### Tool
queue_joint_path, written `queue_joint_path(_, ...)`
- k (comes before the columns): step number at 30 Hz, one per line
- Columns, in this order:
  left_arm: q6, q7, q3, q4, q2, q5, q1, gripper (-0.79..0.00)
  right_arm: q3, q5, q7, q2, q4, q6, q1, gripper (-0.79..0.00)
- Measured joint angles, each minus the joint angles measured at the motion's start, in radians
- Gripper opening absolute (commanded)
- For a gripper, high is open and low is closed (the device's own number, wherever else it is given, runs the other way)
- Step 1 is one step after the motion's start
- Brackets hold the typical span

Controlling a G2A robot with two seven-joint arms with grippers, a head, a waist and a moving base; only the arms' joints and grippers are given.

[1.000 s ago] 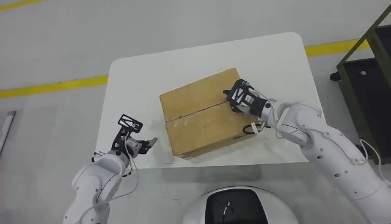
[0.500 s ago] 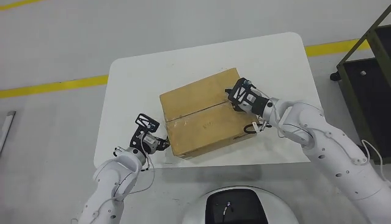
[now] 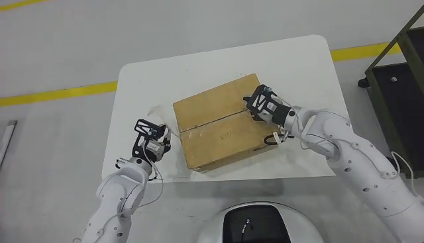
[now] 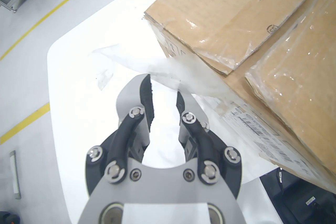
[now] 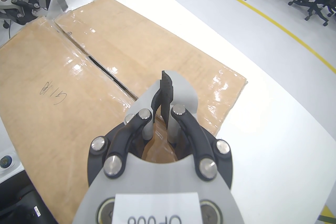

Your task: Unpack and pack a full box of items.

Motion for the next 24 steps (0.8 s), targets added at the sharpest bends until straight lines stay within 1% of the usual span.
queue_joint_path(10,0.019,-0.001,-0.010,-0.005,-0.005,-0.030,0.010,-0.785,0.010,0.005,0.006,-0.003,0.004,-0.004,-0.004,-0.785)
queue_joint_path(14,0.023,0.002,-0.020,-0.011,-0.004,0.011,0.012,-0.785,0.013,0.004,0.008,-0.004,0.004,-0.005,-0.005,-0.785)
queue_joint_path(18,0.016,0.005,-0.041,-0.031,-0.002,0.037,0.030,-0.785,0.016,0.003,0.009,-0.005,0.004,-0.007,-0.006,-0.785)
queue_joint_path(24,0.002,0.004,-0.076,-0.040,0.000,0.025,0.065,-0.785,0.017,0.000,0.013,-0.007,0.005,-0.013,-0.005,-0.785)
